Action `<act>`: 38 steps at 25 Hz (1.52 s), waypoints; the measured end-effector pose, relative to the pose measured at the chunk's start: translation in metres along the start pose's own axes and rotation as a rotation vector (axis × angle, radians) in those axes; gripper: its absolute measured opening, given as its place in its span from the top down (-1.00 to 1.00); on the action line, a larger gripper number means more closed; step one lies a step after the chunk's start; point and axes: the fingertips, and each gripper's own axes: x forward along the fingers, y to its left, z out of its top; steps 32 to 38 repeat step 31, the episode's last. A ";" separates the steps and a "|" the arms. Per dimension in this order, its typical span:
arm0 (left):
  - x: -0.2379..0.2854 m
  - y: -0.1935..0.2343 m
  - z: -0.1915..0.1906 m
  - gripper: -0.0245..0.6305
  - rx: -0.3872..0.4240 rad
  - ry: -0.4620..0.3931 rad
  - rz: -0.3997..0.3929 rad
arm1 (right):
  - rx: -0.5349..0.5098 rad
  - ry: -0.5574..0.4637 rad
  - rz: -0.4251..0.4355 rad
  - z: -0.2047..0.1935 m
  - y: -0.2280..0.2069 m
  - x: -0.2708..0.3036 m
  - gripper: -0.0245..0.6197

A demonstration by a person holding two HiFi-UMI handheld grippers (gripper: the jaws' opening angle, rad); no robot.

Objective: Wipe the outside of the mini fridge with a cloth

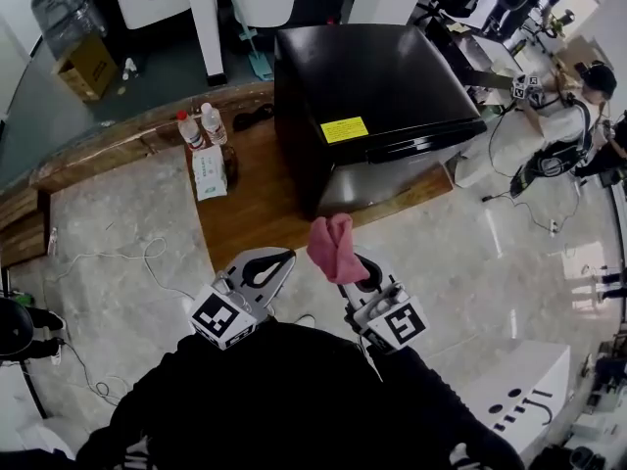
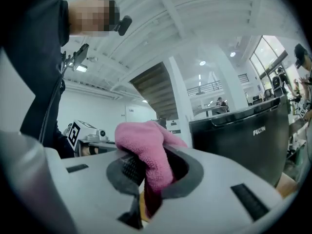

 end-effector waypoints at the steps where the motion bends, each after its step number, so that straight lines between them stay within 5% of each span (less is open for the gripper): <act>1: -0.001 -0.006 0.001 0.91 0.004 -0.002 0.004 | -0.008 -0.006 0.013 0.002 0.005 -0.006 0.76; 15: -0.012 -0.079 -0.008 0.91 0.037 -0.024 0.020 | -0.061 -0.007 0.038 -0.006 0.038 -0.067 0.76; 38: -0.010 -0.109 -0.012 0.91 0.058 -0.011 0.025 | -0.055 -0.004 0.037 -0.009 0.039 -0.095 0.76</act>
